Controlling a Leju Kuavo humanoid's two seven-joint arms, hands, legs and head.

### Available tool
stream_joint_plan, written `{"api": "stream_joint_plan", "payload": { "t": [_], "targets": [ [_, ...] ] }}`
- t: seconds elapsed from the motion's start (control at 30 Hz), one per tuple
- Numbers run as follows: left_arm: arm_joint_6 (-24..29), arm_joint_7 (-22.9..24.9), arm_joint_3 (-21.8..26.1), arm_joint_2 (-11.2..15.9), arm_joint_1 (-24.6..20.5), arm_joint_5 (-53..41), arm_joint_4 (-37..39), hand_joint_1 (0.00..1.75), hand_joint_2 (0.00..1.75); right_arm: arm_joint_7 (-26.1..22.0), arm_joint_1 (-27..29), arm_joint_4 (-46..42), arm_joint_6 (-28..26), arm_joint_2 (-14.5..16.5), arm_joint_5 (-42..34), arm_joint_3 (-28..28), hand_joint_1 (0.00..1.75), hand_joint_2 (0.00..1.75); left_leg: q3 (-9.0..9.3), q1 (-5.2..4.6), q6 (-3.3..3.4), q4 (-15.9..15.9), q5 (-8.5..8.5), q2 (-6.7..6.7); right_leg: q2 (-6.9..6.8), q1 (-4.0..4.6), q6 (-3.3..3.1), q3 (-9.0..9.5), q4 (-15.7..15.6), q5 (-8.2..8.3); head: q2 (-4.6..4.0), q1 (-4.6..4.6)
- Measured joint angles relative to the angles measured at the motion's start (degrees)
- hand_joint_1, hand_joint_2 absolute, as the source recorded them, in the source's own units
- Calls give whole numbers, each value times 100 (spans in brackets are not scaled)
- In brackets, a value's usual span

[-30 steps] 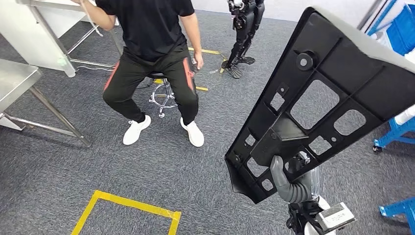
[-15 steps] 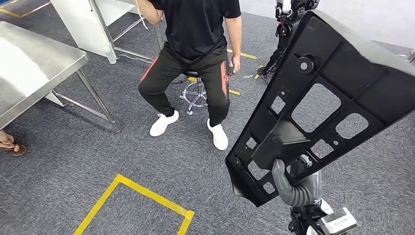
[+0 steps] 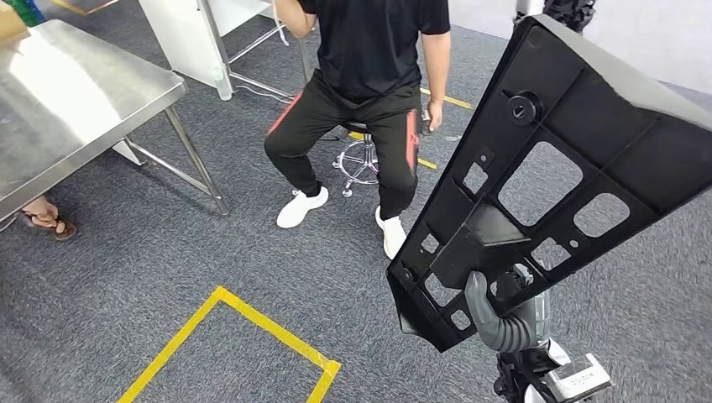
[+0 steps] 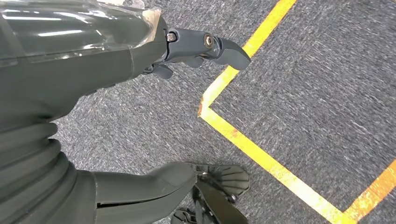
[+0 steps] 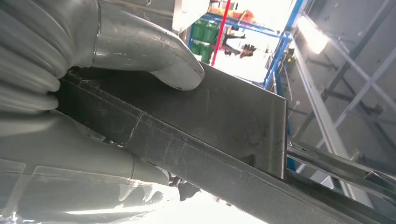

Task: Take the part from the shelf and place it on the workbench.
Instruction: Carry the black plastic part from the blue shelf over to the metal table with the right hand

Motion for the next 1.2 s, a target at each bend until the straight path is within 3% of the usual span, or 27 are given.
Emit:
{"api": "stream_joint_plan", "payload": {
  "t": [0.07,0.1,0.13,0.2,0.23,0.27,0.3,0.37,0.4,0.47,0.53,0.57,0.63,0.67,0.7,0.77,0.8,0.83,0.9,0.97,1.0,1.07,1.13,1.2],
  "targets": [
    [17,-4,1,0,0,15,0,0,175,-6,2,-1,1,-4,-7,3,175,175,-9,-15,37,-17,11,-96,-68,11,41,17,-11,-14,0,5],
    [40,-15,4,-1,1,43,0,0,175,-20,-4,3,2,-11,-17,6,175,175,11,-11,95,-57,39,-209,18,11,64,-27,133,-109,0,10],
    [71,-29,12,-3,-1,77,0,0,175,-33,-10,10,2,-20,-28,9,175,175,28,-5,155,-99,67,-342,131,6,79,-140,411,-259,0,24],
    [125,-49,32,-10,-5,143,0,0,175,-55,-23,41,2,-38,-45,13,175,175,69,19,239,-162,112,-572,438,-16,80,-549,1270,-633,0,47],
    [137,-48,39,-13,-6,156,1,0,175,-55,-26,59,2,-43,-50,13,175,175,65,18,241,-160,112,-654,474,-24,96,-726,1577,-719,0,56],
    [136,-38,42,-16,-3,164,1,0,175,-55,-35,78,2,-49,-56,13,175,175,65,18,240,-155,111,-735,483,-33,138,-806,1675,-705,0,56],
    [136,-21,42,-17,-1,164,2,0,175,-54,-53,94,0,-55,-66,13,175,175,70,21,234,-149,108,-817,490,-45,200,-766,1530,-589,0,57],
    [158,35,42,-15,0,151,2,0,175,-50,-111,119,-15,-68,-101,14,175,175,75,35,199,-116,88,-974,603,-98,326,-434,730,-201,0,59],
    [181,62,43,-5,-1,147,2,0,175,-42,-141,131,-27,-74,-120,17,175,175,65,30,169,-89,72,-1043,700,-112,346,-281,364,-50,0,65],
    [228,95,48,21,0,152,2,0,175,-23,-182,154,-53,-88,-154,21,175,175,18,15,103,-54,58,-1145,830,-113,292,-151,62,64,0,66],
    [291,111,61,46,13,162,2,0,175,-12,-213,181,-76,-109,-180,37,175,175,-24,20,50,-56,70,-1217,763,-108,198,-151,72,77,0,56],
    [359,122,68,57,21,156,3,0,175,-10,-235,194,-92,-120,-193,51,175,175,-45,25,25,-27,52,-1153,714,-121,161,-148,66,84,0,53],
    [559,149,72,74,17,120,4,0,175,-8,-270,210,-139,-131,-219,87,175,175,-200,30,-23,298,-148,-845,595,-138,68,-129,50,86,0,28],
    [647,162,71,74,8,98,4,0,175,-5,-278,219,-163,-137,-223,102,175,175,-368,31,-46,639,-329,-661,524,-124,27,-122,48,77,0,18],
    [707,171,70,75,-2,80,4,0,175,-3,-279,229,-183,-144,-226,114,175,175,-574,38,-64,1044,-519,-559,449,-108,-7,-120,48,66,0,7],
    [788,204,69,76,-7,56,4,0,175,7,-282,258,-212,-159,-227,140,175,175,-891,57,-86,1628,-704,-498,294,-88,-34,-117,49,50,0,7],
    [837,236,68,78,-5,41,4,0,175,11,-285,273,-228,-164,-227,155,175,175,-896,62,-88,1618,-633,-485,222,-85,-38,-112,49,43,0,7],
    [897,278,68,81,-3,24,4,0,175,15,-291,287,-250,-168,-229,170,175,175,-786,66,-83,1394,-477,-456,156,-85,-37,-102,49,36,0,7],
    [1002,355,67,94,-9,-7,4,0,175,21,-313,310,-293,-177,-236,199,175,175,-357,51,-58,599,-126,-264,45,-68,-11,-70,52,9,0,5],
    [1057,406,66,107,-24,-16,5,0,175,25,-347,326,-331,-200,-243,229,175,175,-96,17,-12,101,8,-114,-46,-23,46,-46,57,-26,0,17],
    [1073,427,66,110,-31,-18,5,0,175,26,-363,334,-344,-213,-244,250,175,175,-77,-9,14,40,-2,-119,-96,-2,79,-37,50,-36,0,25],
    [1095,457,66,111,-28,-17,7,0,175,29,-398,349,-359,-238,-246,298,175,175,-73,-18,90,4,23,-254,-153,9,146,-15,44,-57,0,33],
    [1112,467,65,108,-30,-17,8,0,175,32,-424,361,-367,-264,-251,334,175,175,-35,8,175,-52,68,-376,86,-5,171,-95,266,-191,0,44],
    [1122,470,64,109,-42,-16,9,0,175,33,-433,379,-376,-295,-254,344,175,175,-24,25,224,-70,91,-501,399,-28,133,-435,950,-501,0,67]
  ]
}}
